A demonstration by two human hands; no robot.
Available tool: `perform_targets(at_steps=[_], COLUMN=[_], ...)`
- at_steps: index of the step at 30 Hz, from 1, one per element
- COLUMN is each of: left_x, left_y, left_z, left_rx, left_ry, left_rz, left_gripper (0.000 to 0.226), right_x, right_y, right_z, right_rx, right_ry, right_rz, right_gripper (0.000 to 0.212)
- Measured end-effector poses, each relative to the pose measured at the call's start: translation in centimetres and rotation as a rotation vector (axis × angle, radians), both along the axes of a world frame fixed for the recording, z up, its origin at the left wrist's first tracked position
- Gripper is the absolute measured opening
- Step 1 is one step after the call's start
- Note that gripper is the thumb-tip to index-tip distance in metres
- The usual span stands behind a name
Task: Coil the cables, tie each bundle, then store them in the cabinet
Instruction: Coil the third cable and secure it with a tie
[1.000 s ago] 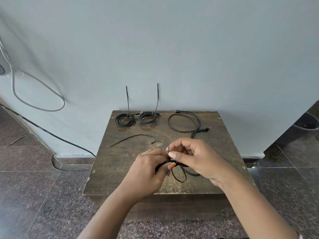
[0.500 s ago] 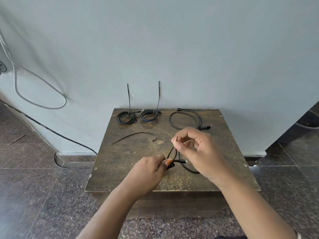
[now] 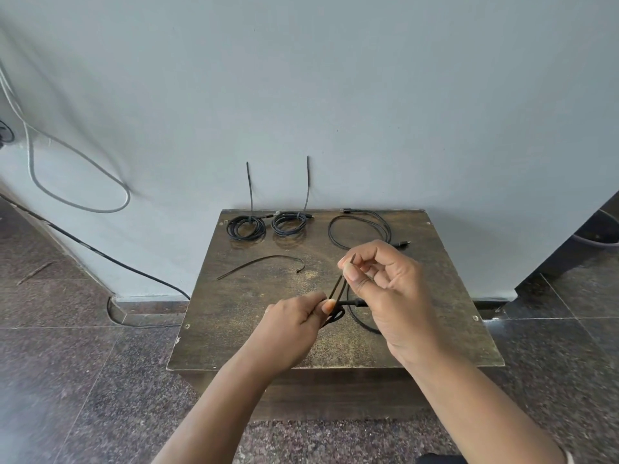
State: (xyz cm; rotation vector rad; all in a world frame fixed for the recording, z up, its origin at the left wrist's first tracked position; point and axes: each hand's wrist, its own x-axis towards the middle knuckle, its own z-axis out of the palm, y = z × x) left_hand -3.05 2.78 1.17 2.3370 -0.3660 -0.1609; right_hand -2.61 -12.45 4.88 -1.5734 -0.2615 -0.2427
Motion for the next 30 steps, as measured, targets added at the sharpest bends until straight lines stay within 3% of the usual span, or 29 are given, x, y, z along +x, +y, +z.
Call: perform_targets(at_steps=[10,16,19,23,27,30], left_x=[-0.6,-0.4,-0.2,0.1,0.0,-0.1], left_y=[0.1,-0.5,-0.6,0.0,0.4,0.5], left_z=[-1.5,-1.6,-1.4,-0.9,-0.5,-0.6], left_rx=[0.182,-0.036,-0.109,-0.180,-0.111,-0.018], left_ry=[0.073,0.043,0.028,-0.038,-0.124,-0.203], left_rz=[-0.077,0.013,0.057,0.138,0.165,0.146], left_gripper=[0.032,0.037,0.038,0.044,0.041,0.038], right_x=[0.6,0.7,0.6,0.4,0.3,0.6], right_y=[-1.4,-1.5,-1.2,-0.5,0.1,0.5], right_z=[1.4,0.9,0.6,-0.3,-1.6,-2.2], right_rx=[0.207,0.435,0.301,-0.049,-0.392,-0.430], right_ry=[0.002,0.118,0.043,0.000,0.051,0.062], right_rz=[-0.029,0.018,0.050,0.092,0.099,0.067], right_gripper=[0.013,0.011,0.004,0.009,0.010,0.009])
